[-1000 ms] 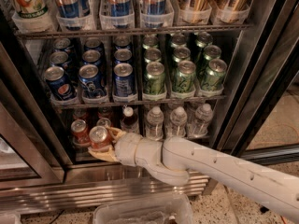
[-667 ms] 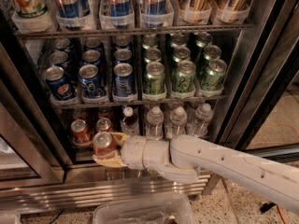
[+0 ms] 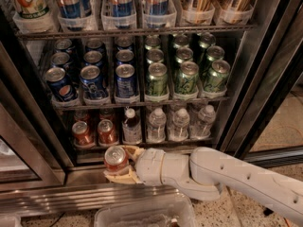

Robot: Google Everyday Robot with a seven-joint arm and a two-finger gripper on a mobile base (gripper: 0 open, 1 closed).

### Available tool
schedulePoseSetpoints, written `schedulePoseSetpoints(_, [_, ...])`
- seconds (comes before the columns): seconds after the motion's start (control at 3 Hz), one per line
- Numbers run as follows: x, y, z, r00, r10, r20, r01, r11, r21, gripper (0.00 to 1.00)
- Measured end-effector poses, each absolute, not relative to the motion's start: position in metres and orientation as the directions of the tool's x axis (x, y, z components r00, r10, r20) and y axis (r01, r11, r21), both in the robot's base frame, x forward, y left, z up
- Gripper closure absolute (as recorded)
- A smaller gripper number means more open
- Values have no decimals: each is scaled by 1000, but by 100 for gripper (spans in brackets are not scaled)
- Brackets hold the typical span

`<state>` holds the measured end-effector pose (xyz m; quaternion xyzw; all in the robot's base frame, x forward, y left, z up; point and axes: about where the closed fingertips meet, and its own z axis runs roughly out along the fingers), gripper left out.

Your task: Pick coke can from bottom shelf of fridge

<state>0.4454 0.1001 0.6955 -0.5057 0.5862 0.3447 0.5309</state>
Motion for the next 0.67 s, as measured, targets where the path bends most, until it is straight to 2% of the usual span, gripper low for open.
schedulePoseSetpoints(0.33, [396,76,729,132,-206,-970,-942,279,-188,100])
schedulePoseSetpoints(0.67, [396,71,730,132,-206,-970,-937,292,-190,100])
